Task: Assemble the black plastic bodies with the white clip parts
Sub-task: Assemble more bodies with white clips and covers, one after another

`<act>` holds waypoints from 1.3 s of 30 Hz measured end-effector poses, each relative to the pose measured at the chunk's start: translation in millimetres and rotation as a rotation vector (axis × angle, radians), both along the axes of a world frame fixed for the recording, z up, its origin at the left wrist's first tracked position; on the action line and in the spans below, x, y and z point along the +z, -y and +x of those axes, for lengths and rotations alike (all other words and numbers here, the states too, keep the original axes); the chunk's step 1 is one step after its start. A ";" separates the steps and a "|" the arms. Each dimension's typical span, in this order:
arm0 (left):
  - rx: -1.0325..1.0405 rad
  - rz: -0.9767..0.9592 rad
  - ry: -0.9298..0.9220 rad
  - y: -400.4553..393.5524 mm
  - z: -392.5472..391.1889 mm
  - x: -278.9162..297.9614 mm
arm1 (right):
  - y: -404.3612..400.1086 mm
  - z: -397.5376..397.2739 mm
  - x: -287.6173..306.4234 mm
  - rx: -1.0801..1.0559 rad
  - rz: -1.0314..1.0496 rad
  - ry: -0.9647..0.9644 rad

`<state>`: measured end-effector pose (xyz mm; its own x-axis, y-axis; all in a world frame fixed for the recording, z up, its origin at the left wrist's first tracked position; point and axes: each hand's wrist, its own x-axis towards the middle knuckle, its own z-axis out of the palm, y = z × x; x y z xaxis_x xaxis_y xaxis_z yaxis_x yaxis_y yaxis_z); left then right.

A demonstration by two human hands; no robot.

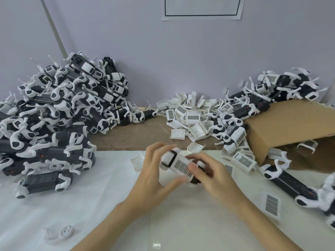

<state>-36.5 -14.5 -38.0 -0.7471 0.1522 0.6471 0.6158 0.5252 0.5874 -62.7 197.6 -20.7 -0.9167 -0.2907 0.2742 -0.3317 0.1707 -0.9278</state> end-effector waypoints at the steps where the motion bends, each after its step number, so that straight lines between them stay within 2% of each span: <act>1: -0.006 -0.107 -0.055 1.6 0.0 0.2 | -2.2 -1.1 2.8 -0.013 -0.076 0.075; 3: -0.037 -0.178 -0.087 2.3 -0.1 1.6 | -9.0 -3.6 7.7 -0.025 -0.110 0.246; 5: -0.068 -0.112 -0.089 -0.3 0.5 1.3 | -12.2 -3.1 9.8 0.018 -0.021 0.405; 7: -0.065 -0.035 -0.020 -4.9 3.1 0.5 | -11.3 -1.3 9.3 0.032 0.065 0.444; 8: -0.054 0.007 0.040 -7.1 4.1 -0.3 | -11.0 -1.3 7.8 0.000 0.097 0.369; 10: -0.019 0.093 0.159 -9.1 5.2 -2.1 | -14.0 -2.7 4.8 -0.089 0.181 0.050; 11: 0.001 0.132 0.205 -9.4 5.6 -2.7 | -15.6 -1.8 4.3 -0.086 0.237 -0.104; 13: 0.011 0.180 0.263 -9.0 6.0 -2.9 | -13.8 1.4 3.9 0.005 0.338 -0.250; 15: -0.012 0.199 0.280 -8.7 5.7 -2.8 | -7.5 4.1 -0.4 0.012 0.460 -0.305; 17: -0.030 0.197 0.290 -8.7 5.9 -1.5 | -1.5 6.4 -3.5 -0.084 0.512 -0.349; 23: -0.009 0.151 0.216 -10.2 6.3 -1.3 | 1.9 9.3 -1.7 -0.175 0.447 -0.353; 26: -0.019 0.146 0.190 -9.9 6.5 -0.7 | 2.3 11.9 -1.7 -0.194 0.479 -0.381; 30: -0.033 0.164 0.205 -9.3 7.1 1.6 | 1.7 9.6 -1.7 -0.125 0.457 -0.365; 33: -0.010 0.060 0.074 -10.2 7.1 2.5 | 1.9 10.0 -4.9 -0.007 0.430 -0.326; 39: 0.035 0.056 -0.024 -17.5 8.6 2.0 | -1.4 9.4 -9.6 -0.136 0.641 -0.483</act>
